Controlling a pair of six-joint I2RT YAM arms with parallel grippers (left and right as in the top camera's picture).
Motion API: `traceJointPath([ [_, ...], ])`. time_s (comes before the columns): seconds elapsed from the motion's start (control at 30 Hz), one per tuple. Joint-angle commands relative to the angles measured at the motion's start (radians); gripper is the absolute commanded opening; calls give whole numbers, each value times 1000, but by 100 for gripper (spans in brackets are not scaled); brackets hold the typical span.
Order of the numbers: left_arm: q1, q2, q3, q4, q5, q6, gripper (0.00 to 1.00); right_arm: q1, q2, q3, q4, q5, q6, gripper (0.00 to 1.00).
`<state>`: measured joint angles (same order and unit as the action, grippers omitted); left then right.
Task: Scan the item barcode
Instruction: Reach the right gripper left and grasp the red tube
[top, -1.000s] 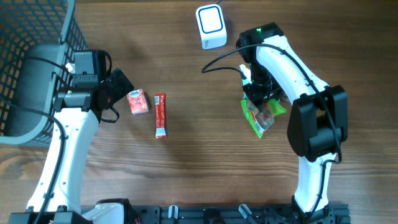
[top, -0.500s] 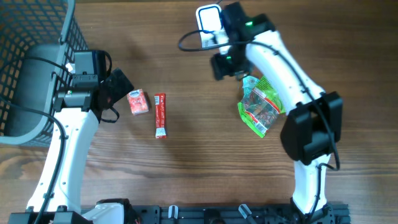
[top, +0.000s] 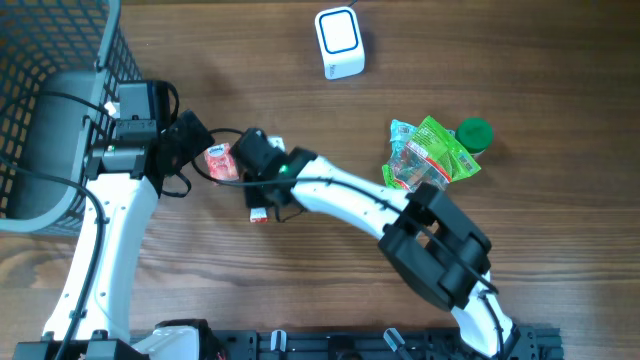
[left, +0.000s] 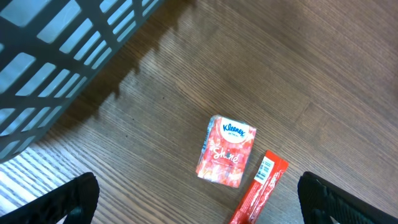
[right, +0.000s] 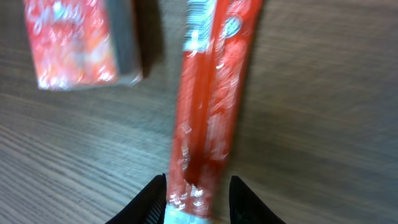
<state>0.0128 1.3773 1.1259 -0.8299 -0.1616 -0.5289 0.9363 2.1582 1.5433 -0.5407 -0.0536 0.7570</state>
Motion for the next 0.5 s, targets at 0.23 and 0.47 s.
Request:
traceJointPath([
  [0.23,3,3,6,3,-12,8,100,92,-5,-116,69,354,30,9],
  [0.47,3,3,6,3,-12,8,100,-115,-61,-116,-117,307,-325,9],
])
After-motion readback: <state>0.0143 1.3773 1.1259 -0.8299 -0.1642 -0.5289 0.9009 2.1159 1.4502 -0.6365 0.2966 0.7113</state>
